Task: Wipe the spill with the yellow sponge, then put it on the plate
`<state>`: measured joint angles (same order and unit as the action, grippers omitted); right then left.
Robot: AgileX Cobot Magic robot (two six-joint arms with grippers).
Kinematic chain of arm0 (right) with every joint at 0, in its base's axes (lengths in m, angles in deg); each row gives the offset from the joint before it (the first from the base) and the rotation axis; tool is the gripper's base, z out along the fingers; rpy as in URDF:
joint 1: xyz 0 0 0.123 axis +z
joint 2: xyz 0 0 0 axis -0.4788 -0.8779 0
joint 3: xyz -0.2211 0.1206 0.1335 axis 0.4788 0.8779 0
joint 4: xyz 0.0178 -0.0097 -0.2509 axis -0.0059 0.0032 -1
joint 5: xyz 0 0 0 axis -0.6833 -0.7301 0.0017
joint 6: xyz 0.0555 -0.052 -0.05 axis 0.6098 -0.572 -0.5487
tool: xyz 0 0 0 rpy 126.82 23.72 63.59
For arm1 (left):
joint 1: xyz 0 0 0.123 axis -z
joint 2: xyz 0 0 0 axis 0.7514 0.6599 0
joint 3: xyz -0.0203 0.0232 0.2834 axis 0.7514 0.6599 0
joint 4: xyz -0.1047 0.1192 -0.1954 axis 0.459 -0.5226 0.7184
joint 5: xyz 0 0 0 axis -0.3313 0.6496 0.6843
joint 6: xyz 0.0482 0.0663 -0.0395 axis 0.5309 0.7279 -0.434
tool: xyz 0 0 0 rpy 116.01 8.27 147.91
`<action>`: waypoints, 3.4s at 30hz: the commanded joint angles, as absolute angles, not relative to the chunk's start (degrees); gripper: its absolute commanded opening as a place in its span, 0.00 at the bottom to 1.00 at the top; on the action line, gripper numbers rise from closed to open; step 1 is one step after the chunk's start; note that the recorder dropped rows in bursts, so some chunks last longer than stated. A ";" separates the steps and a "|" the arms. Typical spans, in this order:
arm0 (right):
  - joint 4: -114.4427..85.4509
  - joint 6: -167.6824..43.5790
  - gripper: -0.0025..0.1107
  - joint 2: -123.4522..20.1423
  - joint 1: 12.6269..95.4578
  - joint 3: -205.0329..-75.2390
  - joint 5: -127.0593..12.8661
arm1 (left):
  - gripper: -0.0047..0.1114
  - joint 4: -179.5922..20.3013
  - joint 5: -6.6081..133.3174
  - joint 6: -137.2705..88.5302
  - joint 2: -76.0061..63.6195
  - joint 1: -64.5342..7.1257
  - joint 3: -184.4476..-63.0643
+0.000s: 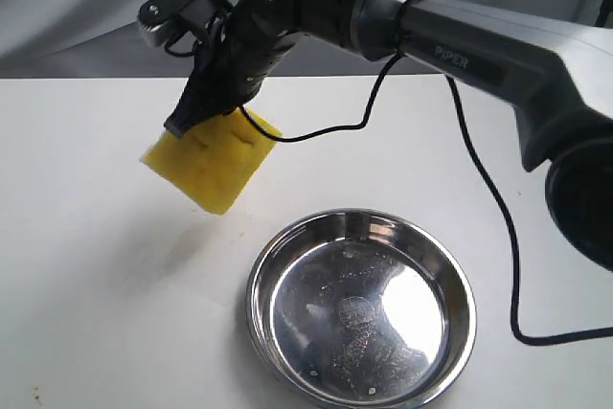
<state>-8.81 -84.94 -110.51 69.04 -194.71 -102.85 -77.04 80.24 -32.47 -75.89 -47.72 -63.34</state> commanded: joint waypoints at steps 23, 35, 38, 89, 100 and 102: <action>-74.89 -22.84 0.04 -108.96 89.21 -176.97 -95.85 | 0.04 -76.39 79.69 -32.78 -76.01 -47.46 -63.06; -58.01 -30.14 0.48 -108.96 89.21 -176.97 -91.64 | 0.04 -76.39 79.69 -32.78 -76.01 -47.46 -63.06; -51.01 -34.80 0.48 -108.96 89.21 -176.97 -92.29 | 0.04 -76.39 79.69 -32.78 -76.01 -47.46 -63.06; -10.17 -70.19 0.59 -101.94 91.73 -177.34 -94.08 | 0.04 -76.39 75.37 -32.78 -76.01 -47.46 -63.06; -11.90 -67.91 0.56 -110.19 85.20 -177.34 -99.49 | 0.04 -76.39 75.37 -32.78 -76.01 -47.46 -63.06; -10.36 -69.94 0.51 -110.62 85.32 -177.34 -99.49 | 0.04 -76.39 75.37 -32.78 -76.01 -47.46 -63.06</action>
